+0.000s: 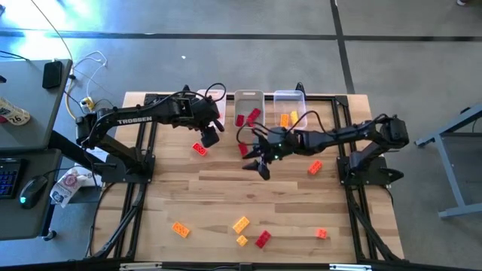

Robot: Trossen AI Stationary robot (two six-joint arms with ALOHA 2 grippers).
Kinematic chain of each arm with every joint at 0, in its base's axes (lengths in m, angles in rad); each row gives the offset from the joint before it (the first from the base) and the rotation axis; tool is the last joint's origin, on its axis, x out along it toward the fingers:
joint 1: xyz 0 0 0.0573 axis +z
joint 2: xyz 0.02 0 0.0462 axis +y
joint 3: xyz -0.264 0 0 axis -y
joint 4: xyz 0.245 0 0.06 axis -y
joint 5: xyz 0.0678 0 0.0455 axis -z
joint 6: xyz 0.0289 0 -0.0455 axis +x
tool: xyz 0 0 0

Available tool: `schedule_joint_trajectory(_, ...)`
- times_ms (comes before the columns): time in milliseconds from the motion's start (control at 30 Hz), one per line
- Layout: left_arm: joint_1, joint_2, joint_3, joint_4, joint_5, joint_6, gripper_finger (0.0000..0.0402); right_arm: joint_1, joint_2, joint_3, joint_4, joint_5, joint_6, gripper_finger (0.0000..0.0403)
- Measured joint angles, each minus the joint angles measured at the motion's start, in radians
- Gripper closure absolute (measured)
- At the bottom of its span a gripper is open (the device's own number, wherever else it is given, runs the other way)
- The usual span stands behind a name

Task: Sort & place blocks by color
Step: Put the yellow game piece into the transparent bin

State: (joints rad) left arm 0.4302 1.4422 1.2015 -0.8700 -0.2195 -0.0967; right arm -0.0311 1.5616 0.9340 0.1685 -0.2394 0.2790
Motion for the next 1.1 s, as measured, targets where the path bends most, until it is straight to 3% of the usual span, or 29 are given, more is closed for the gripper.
schedule_joint_trajectory(100, 0.0, 0.0, 0.0, 0.0, 0.0, -0.005, 0.0193, 0.025, 0.0, 0.0, 0.001, 0.0, -0.019, 0.0192)
schedule_joint_trajectory(300, 0.0, 0.0, 0.0, 0.0, 0.0, -0.011, 0.0193, 0.103, 0.0, 0.0, 0.003, 0.012, -0.209, 0.0192)
schedule_joint_trajectory(533, 0.0, 0.0, 0.0, 0.001, 0.0, -0.034, 0.0192, 0.191, 0.0, 0.0, 0.024, 0.135, -0.246, 0.019)
schedule_joint_trajectory(933, 0.0, 0.0, 0.0, 0.003, 0.0, -0.04, 0.0194, 0.296, 0.002, 0.0, 0.05, 0.106, -0.367, 0.0182)
schedule_joint_trajectory(1100, 0.0, 0.0, 0.0, 0.004, 0.0, -0.06, 0.0193, 0.325, 0.04, 0.0, 0.139, 0.082, -0.411, 0.0182)
